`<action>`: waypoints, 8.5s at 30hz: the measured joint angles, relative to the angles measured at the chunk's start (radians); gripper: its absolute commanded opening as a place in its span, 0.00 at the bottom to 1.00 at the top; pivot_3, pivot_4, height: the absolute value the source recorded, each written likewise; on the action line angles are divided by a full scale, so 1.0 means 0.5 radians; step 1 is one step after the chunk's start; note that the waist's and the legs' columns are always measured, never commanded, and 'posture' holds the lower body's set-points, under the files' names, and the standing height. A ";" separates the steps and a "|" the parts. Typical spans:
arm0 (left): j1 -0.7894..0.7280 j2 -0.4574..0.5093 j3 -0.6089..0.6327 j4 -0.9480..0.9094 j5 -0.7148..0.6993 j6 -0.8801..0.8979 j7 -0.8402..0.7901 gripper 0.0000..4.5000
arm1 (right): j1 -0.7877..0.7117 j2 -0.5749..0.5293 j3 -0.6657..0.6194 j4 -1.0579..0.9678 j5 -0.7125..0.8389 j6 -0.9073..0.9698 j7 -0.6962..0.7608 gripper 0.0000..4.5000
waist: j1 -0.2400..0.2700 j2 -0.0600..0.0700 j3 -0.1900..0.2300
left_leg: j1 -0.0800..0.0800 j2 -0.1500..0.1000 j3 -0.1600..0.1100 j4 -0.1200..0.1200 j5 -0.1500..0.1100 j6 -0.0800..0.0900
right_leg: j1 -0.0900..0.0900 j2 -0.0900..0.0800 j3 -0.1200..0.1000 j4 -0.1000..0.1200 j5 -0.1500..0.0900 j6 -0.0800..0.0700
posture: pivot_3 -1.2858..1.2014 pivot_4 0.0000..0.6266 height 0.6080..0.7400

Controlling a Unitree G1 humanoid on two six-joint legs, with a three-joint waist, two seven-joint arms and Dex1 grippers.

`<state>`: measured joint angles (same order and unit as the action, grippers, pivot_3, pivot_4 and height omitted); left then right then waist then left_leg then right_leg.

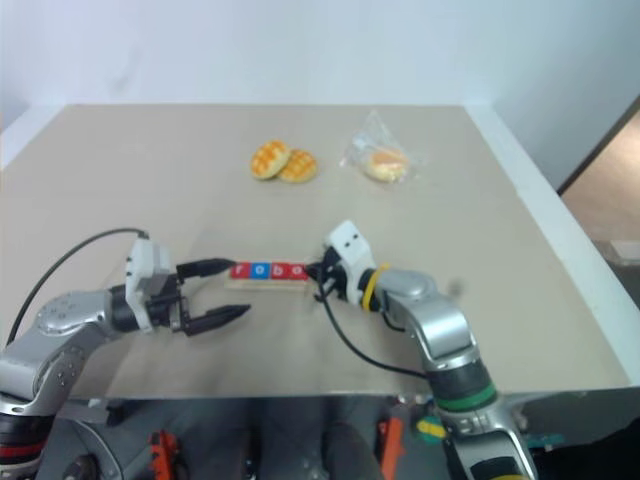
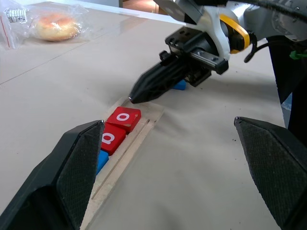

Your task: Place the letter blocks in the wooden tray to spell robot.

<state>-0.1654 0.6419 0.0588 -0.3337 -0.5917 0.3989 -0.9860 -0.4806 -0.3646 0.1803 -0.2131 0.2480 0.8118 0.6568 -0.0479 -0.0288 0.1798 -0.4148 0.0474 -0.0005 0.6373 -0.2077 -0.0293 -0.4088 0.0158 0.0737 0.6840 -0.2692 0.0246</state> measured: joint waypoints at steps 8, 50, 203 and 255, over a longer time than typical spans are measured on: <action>0.000 0.001 0.000 0.000 0.010 0.000 0.000 1.00 | 0.051 -0.083 0.050 -0.004 -0.016 -0.060 0.000 0.01 | 0.000 0.000 0.000 | 0.000 0.000 0.000 0.001 0.000 0.000 | 0.000 0.000 0.000 0.000 0.000 0.000 | 0.52 0.24 1.00; 0.006 0.001 -0.011 0.002 0.083 -0.017 0.001 1.00 | -0.013 -0.082 0.123 0.143 -0.131 -0.275 -0.004 0.01 | 0.000 0.000 0.000 | 0.000 0.000 0.000 0.001 0.000 0.000 | 0.000 0.000 0.000 0.000 0.000 0.000 | 0.52 0.24 1.00; -0.130 -0.067 -0.247 0.065 0.199 -0.169 -0.193 1.00 | 0.190 -0.620 -0.199 0.790 0.003 -1.164 1.078 0.26 | 0.004 -0.003 0.001 | 0.015 -0.003 0.001 0.000 0.007 -0.006 | 0.015 -0.002 0.001 -0.002 0.004 0.003 | 0.52 0.24 1.00; 0.073 -0.090 -0.182 0.117 0.402 -0.322 0.152 1.00 | -0.717 -0.144 0.190 1.627 -0.339 -1.427 1.148 0.26 | 0.004 -0.002 0.002 | 0.001 -0.002 -0.001 0.000 0.008 -0.007 | 0.002 -0.002 -0.002 -0.002 0.014 -0.013 | 0.52 0.24 1.00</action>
<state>-0.1291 0.5970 -0.0320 -0.2753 -0.3906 0.2380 -0.9099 -0.8391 -0.4369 0.2755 0.6004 0.0787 0.0982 1.2308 -0.0458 -0.0296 0.1807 -0.4146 0.0465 -0.0010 0.6371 -0.2038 -0.0330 -0.4078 0.0148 0.0728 0.6830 -0.2620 0.0182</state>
